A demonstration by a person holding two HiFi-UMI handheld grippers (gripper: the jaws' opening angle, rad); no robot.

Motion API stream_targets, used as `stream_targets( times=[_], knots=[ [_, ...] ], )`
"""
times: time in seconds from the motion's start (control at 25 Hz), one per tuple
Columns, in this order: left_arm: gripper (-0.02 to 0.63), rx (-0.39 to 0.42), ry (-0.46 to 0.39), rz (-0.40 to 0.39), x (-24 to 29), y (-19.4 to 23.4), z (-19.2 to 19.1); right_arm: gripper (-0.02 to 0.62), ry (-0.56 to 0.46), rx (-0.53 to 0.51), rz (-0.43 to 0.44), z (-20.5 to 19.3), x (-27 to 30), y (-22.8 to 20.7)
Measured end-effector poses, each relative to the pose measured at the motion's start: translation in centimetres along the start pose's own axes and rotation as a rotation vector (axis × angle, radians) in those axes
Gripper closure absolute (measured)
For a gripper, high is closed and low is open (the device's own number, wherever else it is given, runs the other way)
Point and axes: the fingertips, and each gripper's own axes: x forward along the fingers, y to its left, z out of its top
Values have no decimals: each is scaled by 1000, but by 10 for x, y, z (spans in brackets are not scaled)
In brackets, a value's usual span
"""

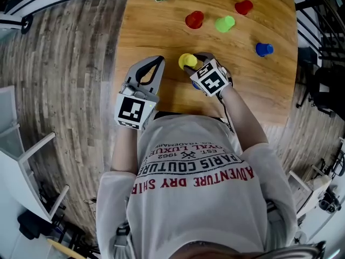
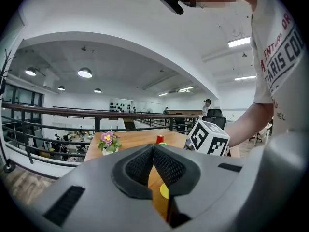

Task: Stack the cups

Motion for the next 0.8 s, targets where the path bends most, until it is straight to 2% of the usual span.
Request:
stream_targets(
  times=[0.32, 0.6, 0.8],
  knots=[
    [589, 20, 0, -32, 5, -15, 10, 350, -72, 49, -84, 7, -36, -21],
    [589, 37, -1, -47, 20, -45, 15, 350, -97, 89, -190, -38, -76, -53],
    [589, 30, -4, -37, 24, -60, 20, 350, -75, 125, -194, -73, -91, -53]
  ],
)
